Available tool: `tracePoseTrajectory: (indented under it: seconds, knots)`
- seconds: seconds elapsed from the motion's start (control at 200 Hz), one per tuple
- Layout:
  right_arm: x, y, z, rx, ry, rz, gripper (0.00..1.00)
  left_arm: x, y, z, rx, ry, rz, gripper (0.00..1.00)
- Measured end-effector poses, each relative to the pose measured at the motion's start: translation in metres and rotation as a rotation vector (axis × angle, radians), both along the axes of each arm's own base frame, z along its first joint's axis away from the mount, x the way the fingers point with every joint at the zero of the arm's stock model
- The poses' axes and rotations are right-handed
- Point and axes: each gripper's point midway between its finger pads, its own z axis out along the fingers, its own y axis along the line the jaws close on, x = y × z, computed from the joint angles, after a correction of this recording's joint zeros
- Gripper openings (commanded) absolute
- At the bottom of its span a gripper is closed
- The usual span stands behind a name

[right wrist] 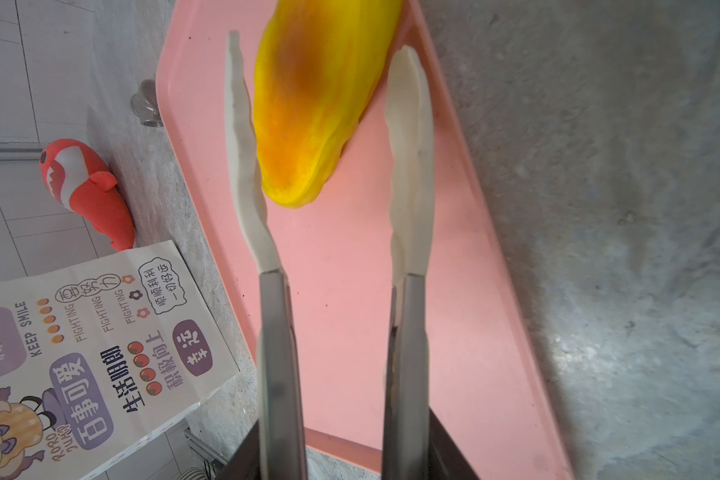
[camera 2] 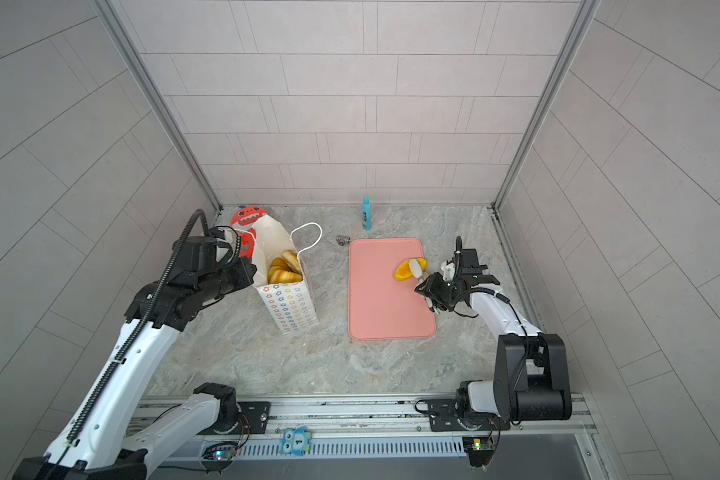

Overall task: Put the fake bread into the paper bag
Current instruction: 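Close the tongs on the yellow-orange bread slice, then lift the yellow-orange bread slice off the tray with the tongs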

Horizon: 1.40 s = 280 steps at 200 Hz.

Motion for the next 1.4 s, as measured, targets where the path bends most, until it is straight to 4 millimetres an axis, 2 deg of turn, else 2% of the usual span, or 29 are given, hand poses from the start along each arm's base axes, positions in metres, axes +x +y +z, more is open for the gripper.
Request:
tracePoseTrajectory:
  seconds: [0.225,0.445,0.65,0.896,1.026,1.401]
  knots:
    - [0.005,0.001,-0.008,0.008,0.015,-0.003,0.44,0.000,0.000,0.000,0.001,0.001,0.002,0.06]
    - [0.013,0.002,-0.014,0.023,0.019,-0.007,0.36,0.001,0.001,-0.002,0.003,0.005,0.003,0.07]
    - [0.018,0.002,-0.012,0.026,0.007,-0.011,0.30,0.001,0.001,-0.002,0.004,0.005,0.004,0.06]
    - [0.017,0.002,-0.009,0.025,0.004,-0.011,0.29,0.001,0.001,-0.002,0.004,0.005,0.005,0.06]
    - [0.018,0.001,0.003,0.019,-0.015,-0.009,0.29,0.001,0.001,-0.002,0.004,0.005,0.004,0.06]
    - [0.025,0.001,0.060,-0.045,-0.147,0.022,0.28,0.002,0.000,-0.003,0.004,0.009,0.003,0.06]
